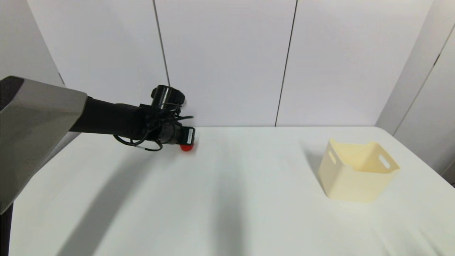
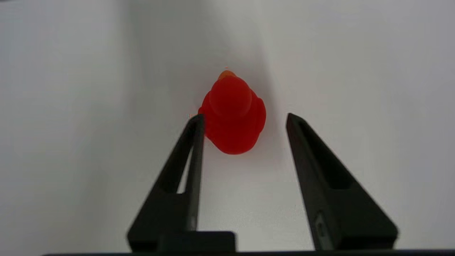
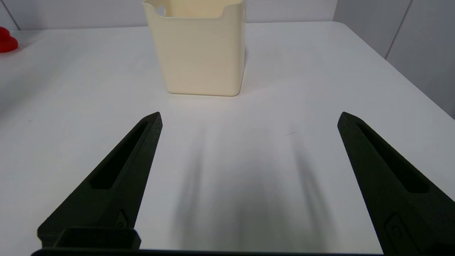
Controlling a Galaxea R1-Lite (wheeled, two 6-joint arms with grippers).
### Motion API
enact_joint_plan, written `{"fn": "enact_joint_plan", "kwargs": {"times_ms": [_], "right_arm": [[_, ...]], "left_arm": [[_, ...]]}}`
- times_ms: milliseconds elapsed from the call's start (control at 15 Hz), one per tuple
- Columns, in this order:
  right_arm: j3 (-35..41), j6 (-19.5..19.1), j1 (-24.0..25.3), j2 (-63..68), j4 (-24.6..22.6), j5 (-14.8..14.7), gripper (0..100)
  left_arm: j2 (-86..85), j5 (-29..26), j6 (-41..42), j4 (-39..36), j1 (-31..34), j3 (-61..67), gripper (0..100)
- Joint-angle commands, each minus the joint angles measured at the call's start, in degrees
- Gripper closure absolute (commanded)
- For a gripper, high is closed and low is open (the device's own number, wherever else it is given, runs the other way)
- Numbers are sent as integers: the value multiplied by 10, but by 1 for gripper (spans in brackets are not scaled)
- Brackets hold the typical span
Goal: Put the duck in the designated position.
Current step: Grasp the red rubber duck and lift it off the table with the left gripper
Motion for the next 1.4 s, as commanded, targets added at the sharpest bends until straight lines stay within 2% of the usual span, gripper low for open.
{"fn": "enact_joint_plan", "kwargs": {"times_ms": [67,533,800,1133,1400], "right_arm": [[0,0,0,1,0,0,0],[0,0,0,1,0,0,0],[0,0,0,1,0,0,0],[0,0,0,1,0,0,0],[0,0,0,1,0,0,0]], "left_arm": [[17,3,-1,-1,-1,-20,0],[38,103,-18,-2,-10,-29,0],[54,106,-80,-2,-31,-42,0],[62,150,-91,-1,-35,-43,0],[62,156,-94,-1,-35,-43,0]]}}
